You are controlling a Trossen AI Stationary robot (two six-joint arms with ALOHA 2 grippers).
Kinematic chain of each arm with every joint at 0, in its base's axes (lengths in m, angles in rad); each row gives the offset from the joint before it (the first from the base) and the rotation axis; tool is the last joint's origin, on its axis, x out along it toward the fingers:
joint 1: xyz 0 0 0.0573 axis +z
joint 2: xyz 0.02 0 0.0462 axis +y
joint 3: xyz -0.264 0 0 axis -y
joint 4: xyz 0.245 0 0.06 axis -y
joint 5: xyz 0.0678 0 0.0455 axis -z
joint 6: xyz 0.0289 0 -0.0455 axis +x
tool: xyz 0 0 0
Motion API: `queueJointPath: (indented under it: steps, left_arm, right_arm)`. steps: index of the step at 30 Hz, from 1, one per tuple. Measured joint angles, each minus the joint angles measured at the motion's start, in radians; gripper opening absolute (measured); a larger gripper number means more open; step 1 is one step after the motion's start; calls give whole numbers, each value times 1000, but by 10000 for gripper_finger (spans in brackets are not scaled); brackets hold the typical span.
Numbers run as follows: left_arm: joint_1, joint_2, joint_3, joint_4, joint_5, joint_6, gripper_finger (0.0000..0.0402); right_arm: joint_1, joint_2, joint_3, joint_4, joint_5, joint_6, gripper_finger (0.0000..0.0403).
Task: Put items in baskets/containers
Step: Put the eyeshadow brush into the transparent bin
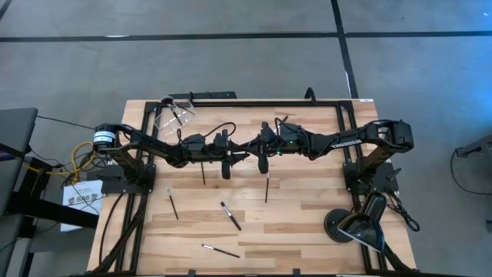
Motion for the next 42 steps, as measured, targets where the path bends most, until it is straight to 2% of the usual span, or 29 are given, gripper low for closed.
queueJointPath:
  steps: [6,11,19,27,31,36,42]
  left_arm:
    - [0,0,0,-1,-1,32,95]
    - [0,0,0,-2,-9,36,25]
    - [0,0,0,-4,-32,56,30]
    - [7,-2,-13,-15,-87,52,24]
    - [43,-51,-76,-18,-178,52,27]
    - [108,-185,-193,9,-297,53,25]
    - [189,-356,-336,9,-613,140,26]
  right_arm:
    - [0,0,0,26,-3,1,13]
    - [0,0,0,25,-4,2,32]
    - [0,0,0,25,-3,2,15]
    - [0,-30,0,-37,32,7,112]
    - [-2,-78,0,-133,84,7,145]
    - [3,-123,0,-189,135,0,155]
    - [13,-135,0,-182,138,0,136]
